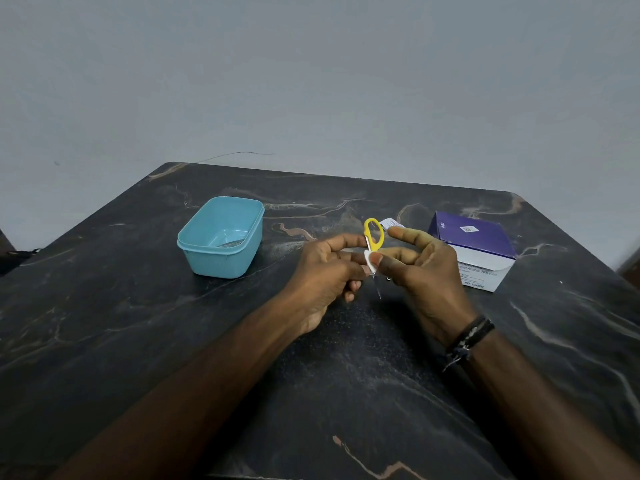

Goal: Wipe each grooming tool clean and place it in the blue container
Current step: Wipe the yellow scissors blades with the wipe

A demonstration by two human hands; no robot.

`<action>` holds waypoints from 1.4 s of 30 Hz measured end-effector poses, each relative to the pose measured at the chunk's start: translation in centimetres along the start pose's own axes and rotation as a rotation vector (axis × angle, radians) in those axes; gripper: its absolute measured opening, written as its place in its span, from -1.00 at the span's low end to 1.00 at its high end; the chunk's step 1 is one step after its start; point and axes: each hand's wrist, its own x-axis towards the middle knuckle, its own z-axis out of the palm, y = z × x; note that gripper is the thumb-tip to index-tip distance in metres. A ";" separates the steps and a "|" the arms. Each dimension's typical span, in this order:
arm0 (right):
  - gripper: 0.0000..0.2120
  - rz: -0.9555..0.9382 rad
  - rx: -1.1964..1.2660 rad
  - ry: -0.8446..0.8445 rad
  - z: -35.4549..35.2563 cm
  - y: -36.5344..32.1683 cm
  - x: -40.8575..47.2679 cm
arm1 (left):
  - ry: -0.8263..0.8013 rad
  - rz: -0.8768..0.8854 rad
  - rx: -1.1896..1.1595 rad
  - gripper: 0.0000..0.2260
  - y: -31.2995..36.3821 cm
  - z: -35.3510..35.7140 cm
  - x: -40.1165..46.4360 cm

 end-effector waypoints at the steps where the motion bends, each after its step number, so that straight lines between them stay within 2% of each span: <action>1: -0.51 -0.012 0.012 0.009 0.0 0.1 0.0 | -0.002 -0.002 0.001 -0.67 0.0 0.1 0.0; 10: -0.41 0.064 -0.022 -0.088 -0.2 0.4 0.3 | 0.046 -0.025 0.002 -0.72 0.3 -0.3 -0.1; 20: -0.46 -0.006 0.114 0.093 0.2 0.2 0.0 | -0.008 -0.047 -0.046 -0.68 0.4 0.2 -0.1; 28: -0.43 -0.014 0.002 0.099 0.1 0.1 0.0 | 0.037 -0.046 0.045 -0.73 0.3 0.3 -0.4; 35: -0.50 0.047 0.158 0.146 -0.9 -0.6 0.4 | 0.126 0.054 0.081 -0.73 0.3 0.0 -0.1; 42: -0.56 0.046 0.185 0.145 -0.4 -0.7 0.2 | 0.131 0.050 0.147 -0.97 -0.3 0.5 -0.2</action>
